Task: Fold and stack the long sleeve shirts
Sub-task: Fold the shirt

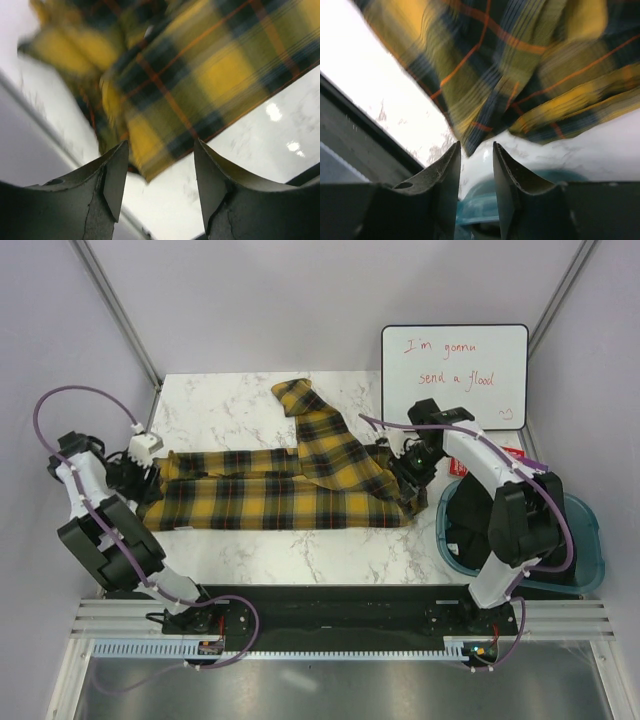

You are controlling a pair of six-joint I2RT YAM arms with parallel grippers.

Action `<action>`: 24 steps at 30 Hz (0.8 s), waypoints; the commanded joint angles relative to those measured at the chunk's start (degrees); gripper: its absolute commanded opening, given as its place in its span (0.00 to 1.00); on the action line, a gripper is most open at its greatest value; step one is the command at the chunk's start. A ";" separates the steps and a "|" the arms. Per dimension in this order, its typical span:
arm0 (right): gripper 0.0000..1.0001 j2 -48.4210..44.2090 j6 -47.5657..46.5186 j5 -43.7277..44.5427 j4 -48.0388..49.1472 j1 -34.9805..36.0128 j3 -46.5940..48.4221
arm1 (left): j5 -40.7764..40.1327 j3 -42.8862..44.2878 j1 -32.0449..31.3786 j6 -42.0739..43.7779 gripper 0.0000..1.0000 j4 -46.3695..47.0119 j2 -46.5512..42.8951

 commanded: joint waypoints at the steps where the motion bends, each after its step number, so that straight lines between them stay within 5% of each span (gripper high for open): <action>1: 0.40 4.47 8.59 -1.11 10.51 0.17 5.93 | 14.96 1.83 -10.53 -9.24 0.63 3.22 -5.29; 4: 0.43 9.64 12.20 -1.55 15.97 0.17 12.60 | 16.11 1.21 -17.74 -17.59 0.64 9.89 -5.66; 10: 0.50 23.18 19.67 -2.69 21.33 0.34 30.01 | 14.10 -0.88 -20.23 -27.73 0.64 16.77 -4.42; 24: 0.59 41.47 26.28 0.03 34.26 2.98 44.95 | 8.38 -13.28 -19.88 -22.99 0.65 17.57 -13.91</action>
